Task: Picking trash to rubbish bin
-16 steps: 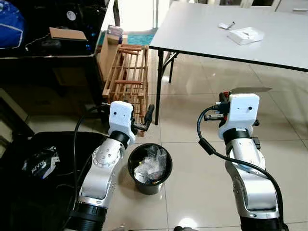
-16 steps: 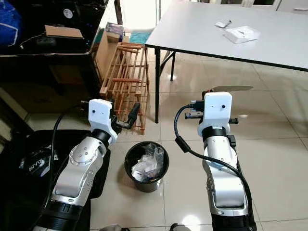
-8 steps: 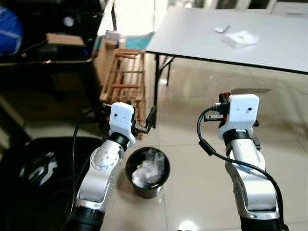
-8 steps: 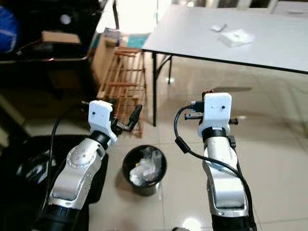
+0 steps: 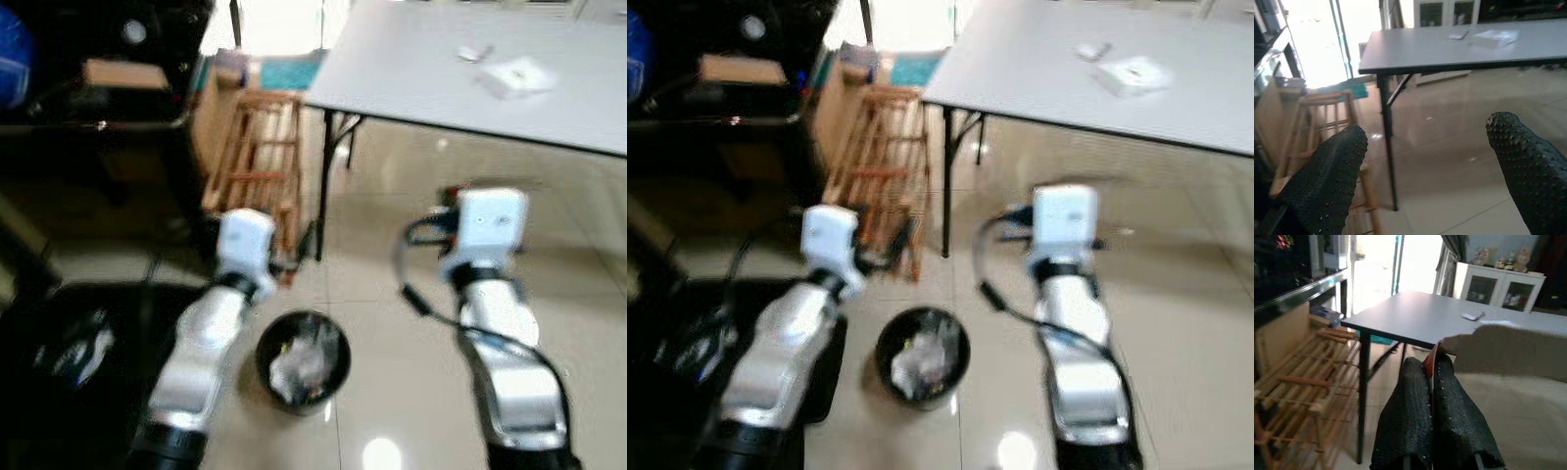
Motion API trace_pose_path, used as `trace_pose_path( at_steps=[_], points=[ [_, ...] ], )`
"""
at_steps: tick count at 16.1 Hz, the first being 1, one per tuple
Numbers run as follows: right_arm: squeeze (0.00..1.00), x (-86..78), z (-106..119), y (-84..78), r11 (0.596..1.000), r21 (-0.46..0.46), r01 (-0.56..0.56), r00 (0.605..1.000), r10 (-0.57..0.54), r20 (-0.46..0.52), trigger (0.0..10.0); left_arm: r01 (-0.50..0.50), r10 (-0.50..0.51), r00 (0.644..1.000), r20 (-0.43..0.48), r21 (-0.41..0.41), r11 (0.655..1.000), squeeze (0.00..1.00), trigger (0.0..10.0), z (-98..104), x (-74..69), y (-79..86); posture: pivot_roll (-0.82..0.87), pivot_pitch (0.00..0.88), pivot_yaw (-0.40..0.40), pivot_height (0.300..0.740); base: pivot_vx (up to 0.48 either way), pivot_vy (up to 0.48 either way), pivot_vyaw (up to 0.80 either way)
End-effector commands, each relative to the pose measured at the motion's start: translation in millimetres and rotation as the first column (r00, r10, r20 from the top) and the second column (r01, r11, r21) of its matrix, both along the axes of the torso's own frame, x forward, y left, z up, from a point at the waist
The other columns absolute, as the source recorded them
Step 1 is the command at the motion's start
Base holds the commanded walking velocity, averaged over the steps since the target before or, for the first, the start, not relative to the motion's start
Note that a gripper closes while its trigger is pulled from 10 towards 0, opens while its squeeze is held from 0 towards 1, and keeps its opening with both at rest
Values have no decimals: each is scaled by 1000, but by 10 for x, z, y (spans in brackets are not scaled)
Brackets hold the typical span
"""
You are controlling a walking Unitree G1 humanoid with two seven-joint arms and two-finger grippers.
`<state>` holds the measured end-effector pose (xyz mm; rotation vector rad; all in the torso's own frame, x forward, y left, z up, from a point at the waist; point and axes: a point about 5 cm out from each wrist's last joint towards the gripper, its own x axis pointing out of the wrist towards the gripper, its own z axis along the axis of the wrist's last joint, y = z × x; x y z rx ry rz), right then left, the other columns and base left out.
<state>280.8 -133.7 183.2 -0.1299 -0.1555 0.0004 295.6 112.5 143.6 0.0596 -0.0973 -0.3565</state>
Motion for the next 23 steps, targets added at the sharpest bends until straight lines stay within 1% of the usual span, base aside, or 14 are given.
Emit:
trace_pose_path(
  at_steps=[1, 3, 4, 6, 12, 16, 18, 23],
  points=[
    [0, -29, -34, -89, 1000, -3, 26, 999, -26, -20, 10000, 30, -30, 999, 20, -8, 1000, 0, 10000, 45, -20, -102, 3, 109, 26, 740, 480, 0, 0],
    [0, -31, -43, -85, 1000, -4, 22, 999, -22, -26, 10000, 25, -25, 1000, 18, -4, 1000, 0, 10000, 39, -18, -100, 2, 111, 25, 740, 444, 0, 0],
    [0, -27, -44, -83, 1000, -4, 19, 999, -19, -27, 10000, 18, -17, 1000, 18, -31, 999, 0, 10000, 44, -14, -100, 1, 110, 25, 740, 292, 0, 0],
    [0, -23, -47, -83, 1000, -6, 16, 999, -17, -29, 10000, -1, 1, 1000, 17, -26, 1000, 0, 10000, 43, -7, -93, 1, 108, 23, 740, 0, 0, 0],
    [0, -20, -56, -25, 1000, -16, -15, 999, 15, -32, 10000, -7, 7, 1000, 0, -10, 1000, 0, 10000, 8, -11, -82, 12, 110, 20, 740, 0, 0, 0],
    [0, -8, -58, -13, 1000, -14, -17, 999, 17, -29, 10000, 14, -14, 999, -29, -2, 1000, 0, 10000, -35, -21, -113, 17, 107, 21, 740, 0, 0, 0],
    [0, -5, -60, -18, 1000, -8, -11, 1000, 11, -29, 10000, 8, -8, 999, -36, -20, 1000, 0, 10000, -29, -7, -110, 18, 103, 24, 740, 0, 0, 0],
    [0, -6, -65, -18, 1000, -5, -6, 1000, 6, -29, 10000, 11, -12, 999, -47, -25, 1000, 0, 10000, -33, 1, -112, 16, 101, 29, 740, 0, 0, 0]
  ],
)
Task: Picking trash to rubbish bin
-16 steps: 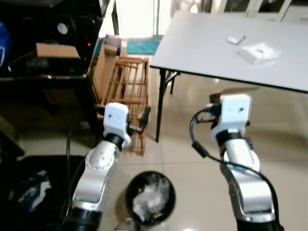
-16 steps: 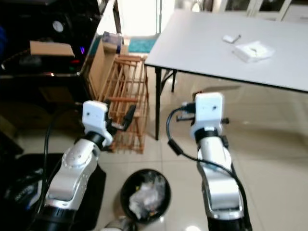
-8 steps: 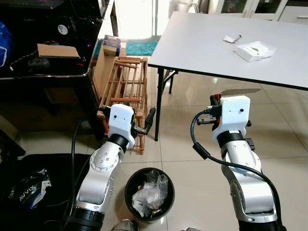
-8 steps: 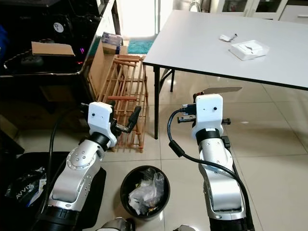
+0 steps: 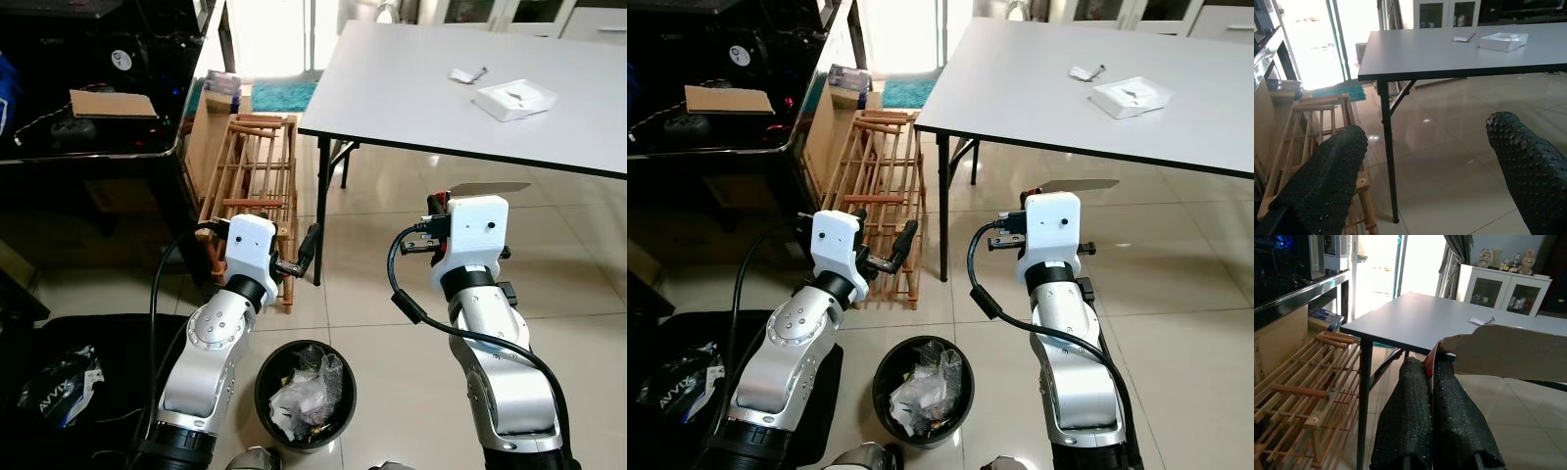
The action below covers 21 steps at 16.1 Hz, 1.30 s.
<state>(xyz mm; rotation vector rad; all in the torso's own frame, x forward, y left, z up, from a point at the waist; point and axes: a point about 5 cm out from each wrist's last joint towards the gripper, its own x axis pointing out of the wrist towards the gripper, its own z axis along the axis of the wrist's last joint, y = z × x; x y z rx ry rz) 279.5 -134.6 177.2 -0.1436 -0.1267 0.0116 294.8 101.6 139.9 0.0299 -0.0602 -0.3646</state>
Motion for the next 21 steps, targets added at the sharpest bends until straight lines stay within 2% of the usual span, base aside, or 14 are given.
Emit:
trace_pose_path(
  at_steps=[1, 12, 21],
  points=[
    [0, 6, -6, -10, 1000, 10, 3, 1000, -3, 0, 10000, 5, -5, 1000, -6, -2, 1000, 0, 10000, 7, 11, -5, 16, 101, 30, 740, 0, 300, 0],
    [0, 5, -15, -7, 1000, 11, 7, 1000, -7, 0, 10000, 5, -5, 1000, -14, 15, 1000, 0, 10000, 5, 22, -11, 15, 105, 36, 740, 0, 398, 0],
    [0, 8, -21, 3, 1000, 11, 8, 1000, -8, 0, 10000, 57, -58, 998, 19, 31, 998, 0, 10000, 34, -10, -44, 16, 107, 38, 740, 0, 0, 0]
  ],
)
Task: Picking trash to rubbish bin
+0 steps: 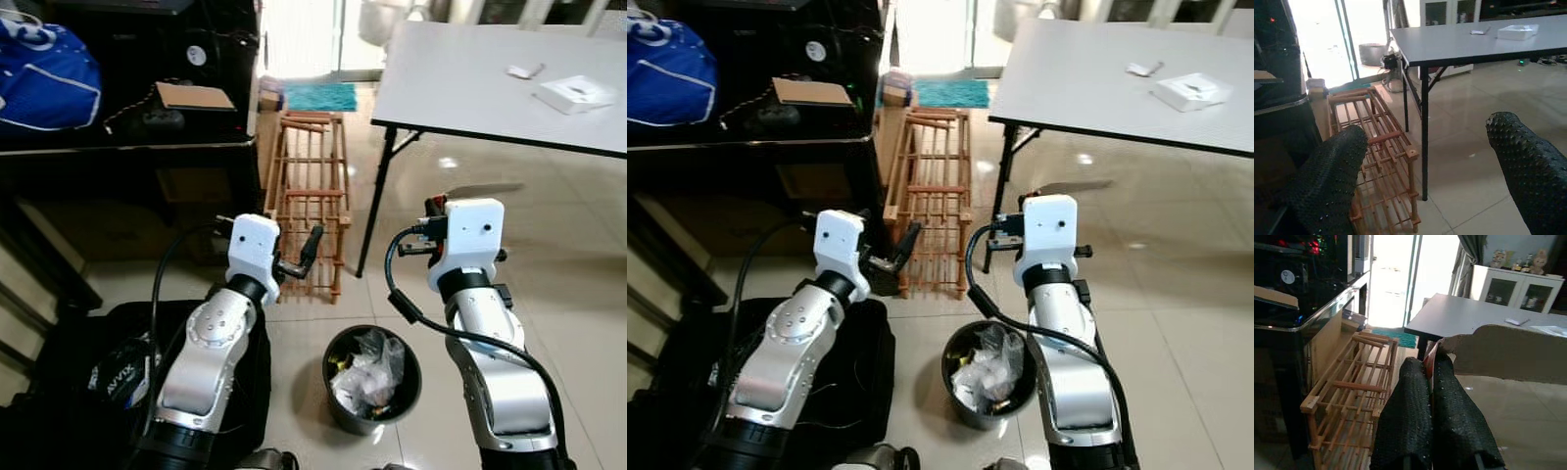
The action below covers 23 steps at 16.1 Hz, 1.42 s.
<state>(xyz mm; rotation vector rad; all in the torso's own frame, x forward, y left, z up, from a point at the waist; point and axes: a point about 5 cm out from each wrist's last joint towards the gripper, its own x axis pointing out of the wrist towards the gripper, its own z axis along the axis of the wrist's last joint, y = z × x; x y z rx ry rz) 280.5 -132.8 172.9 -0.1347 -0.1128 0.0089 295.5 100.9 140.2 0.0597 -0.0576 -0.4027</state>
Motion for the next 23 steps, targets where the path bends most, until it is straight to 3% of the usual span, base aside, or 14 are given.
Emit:
trace_pose_path(
  at_steps=[1, 4, 14, 19, 23],
  points=[
    [0, -3, 22, -13, 1000, 1, 5, 1000, -5, 14, 10000, 39, -39, 999, 20, 3, 999, 0, 10000, 32, -26, -45, 16, 107, 38, 740, 0, -289, 0],
    [0, -9, 21, -14, 1000, -1, 6, 1000, -6, 14, 10000, 30, -30, 999, 20, 5, 1000, 0, 10000, 20, -30, -48, 13, 105, 39, 740, 0, -430, 0],
    [0, -3, -1, 14, 1000, -5, -3, 1000, 4, 4, 10000, 26, -26, 1000, 7, -1, 1000, 0, 10000, -13, -28, -36, 13, 103, 39, 740, 0, 0, 0],
    [0, 39, -81, -13, 999, -13, 52, 998, -53, -35, 10000, 68, -65, 996, -61, 33, 997, 0, 10000, -196, -136, 3, 33, 152, 46, 740, 0, 0, 0],
    [0, 3, -364, -16, 995, 7, 102, 982, -99, -163, 10000, 78, -67, 988, -136, 78, 994, 0, 10000, -420, -282, 123, 46, 203, 58, 740, 0, 0, 0]
  ],
)
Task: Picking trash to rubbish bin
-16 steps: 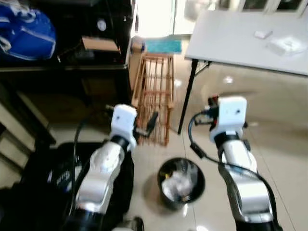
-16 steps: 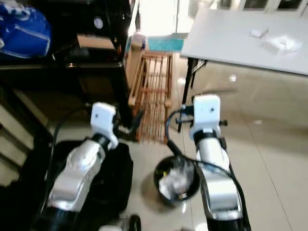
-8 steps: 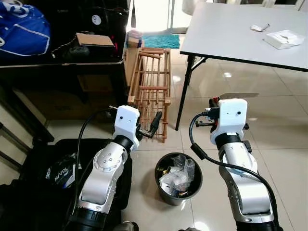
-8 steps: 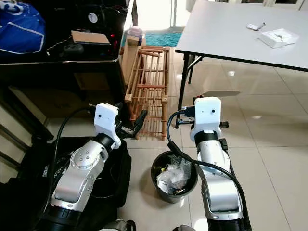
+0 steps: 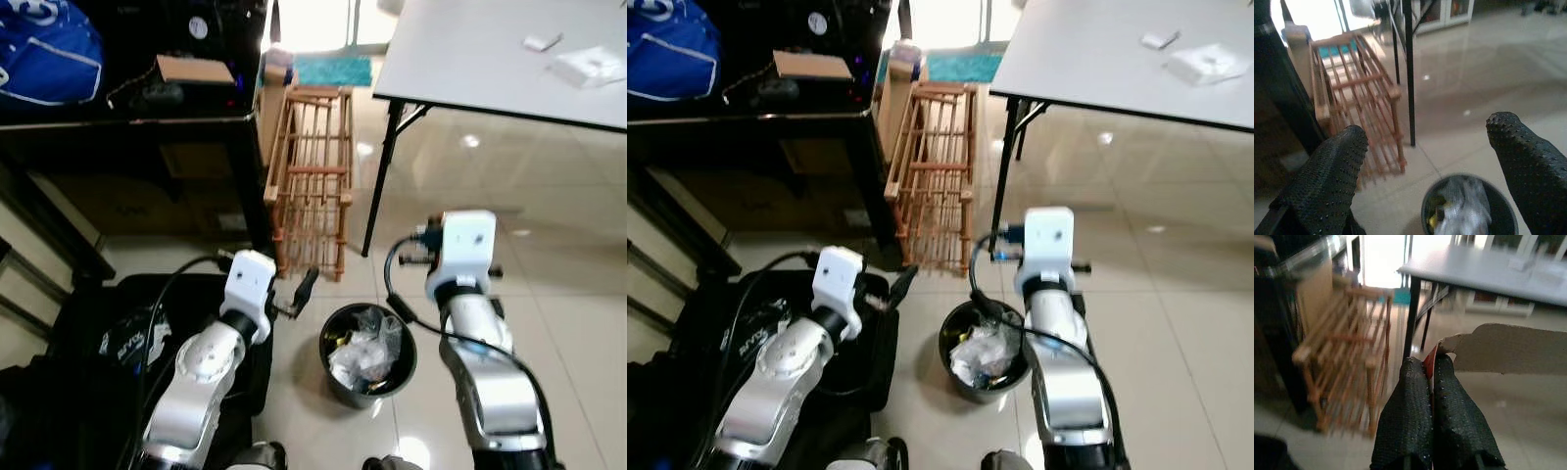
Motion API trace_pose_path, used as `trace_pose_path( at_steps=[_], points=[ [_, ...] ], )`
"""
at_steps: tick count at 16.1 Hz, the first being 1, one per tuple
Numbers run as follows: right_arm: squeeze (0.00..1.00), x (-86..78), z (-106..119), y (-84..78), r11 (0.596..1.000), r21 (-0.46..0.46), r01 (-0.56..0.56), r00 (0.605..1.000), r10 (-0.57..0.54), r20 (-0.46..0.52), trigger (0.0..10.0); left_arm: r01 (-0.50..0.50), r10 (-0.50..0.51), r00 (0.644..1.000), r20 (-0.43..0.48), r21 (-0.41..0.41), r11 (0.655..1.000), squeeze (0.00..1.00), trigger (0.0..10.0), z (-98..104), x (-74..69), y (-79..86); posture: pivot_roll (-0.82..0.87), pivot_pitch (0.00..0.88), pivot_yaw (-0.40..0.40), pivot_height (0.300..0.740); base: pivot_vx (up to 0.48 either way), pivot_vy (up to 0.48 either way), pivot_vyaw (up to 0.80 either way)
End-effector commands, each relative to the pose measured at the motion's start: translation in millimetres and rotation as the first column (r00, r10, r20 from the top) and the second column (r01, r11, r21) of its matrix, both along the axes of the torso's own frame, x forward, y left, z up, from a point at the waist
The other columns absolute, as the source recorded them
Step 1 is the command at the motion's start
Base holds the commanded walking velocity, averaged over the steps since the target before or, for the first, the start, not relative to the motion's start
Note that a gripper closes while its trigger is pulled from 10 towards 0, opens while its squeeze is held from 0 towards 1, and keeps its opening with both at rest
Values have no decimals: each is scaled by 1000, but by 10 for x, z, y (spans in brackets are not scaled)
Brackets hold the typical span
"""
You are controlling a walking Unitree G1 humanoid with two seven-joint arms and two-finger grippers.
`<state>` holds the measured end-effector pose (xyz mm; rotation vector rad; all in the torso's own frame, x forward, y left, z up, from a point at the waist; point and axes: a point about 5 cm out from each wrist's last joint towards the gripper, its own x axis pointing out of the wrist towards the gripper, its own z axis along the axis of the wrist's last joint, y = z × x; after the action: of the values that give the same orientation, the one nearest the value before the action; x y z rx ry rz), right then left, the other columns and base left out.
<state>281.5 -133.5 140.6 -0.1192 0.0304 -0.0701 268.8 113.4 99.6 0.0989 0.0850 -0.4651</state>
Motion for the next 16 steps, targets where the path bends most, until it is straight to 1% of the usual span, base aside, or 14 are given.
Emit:
trace_pose_path(
  at_steps=[1, 3, 4, 5, 6, 7, 10, 12, 16],
  points=[
    [0, -16, -119, -11, 1000, -1, 20, 998, -20, -53, 10000, 17, -17, 1000, -18, 23, 1000, 0, 10000, -71, -46, 23, 45, 208, 59, 740, 0, 0, 0],
    [0, -27, -286, -62, 998, -21, 54, 993, -56, -105, 10000, 16, -15, 999, -43, 40, 999, 0, 10000, -163, -92, 62, 46, 212, 59, 740, 0, 0, 0],
    [0, -39, -371, -114, 996, -9, 92, 985, -93, -143, 10000, 16, -14, 999, -46, 41, 999, 0, 10000, -176, -106, 72, 52, 216, 58, 740, 0, 0, 0],
    [0, -44, -399, -131, 995, -5, 104, 982, -103, -156, 10000, 16, -14, 999, -47, 42, 999, 0, 10000, -178, -108, 74, 52, 216, 58, 740, 0, 0, 0],
    [0, -61, -469, -177, 991, -1, 134, 973, -132, -189, 10000, 14, -12, 999, -47, 44, 999, 0, 10000, -177, -110, 75, 52, 216, 58, 740, 0, 0, 0],
    [0, -72, -513, -205, 989, 15, 150, 967, -144, -208, 10000, 12, -10, 999, -46, 45, 999, 0, 10000, -176, -111, 74, 63, 212, 53, 740, 0, 0, 0],
    [0, -57, -555, -230, 988, 11, 154, 964, -148, -220, 10000, 3, -2, 999, -36, 48, 999, 0, 10000, -169, -97, 72, 70, 207, 45, 740, 0, 0, 0],
    [0, -42, -558, -233, 988, 10, 156, 963, -150, -222, 10000, -2, 4, 999, -34, 49, 999, 0, 10000, -173, -95, 73, 69, 203, 42, 740, 0, 0, -516],
    [0, -45, -566, -223, 989, 7, 149, 964, -143, -226, 10000, -7, 8, 1000, -24, 45, 999, 0, 10000, -162, -67, 45, 61, 202, 36, 740, 0, 0, -775]
  ],
)
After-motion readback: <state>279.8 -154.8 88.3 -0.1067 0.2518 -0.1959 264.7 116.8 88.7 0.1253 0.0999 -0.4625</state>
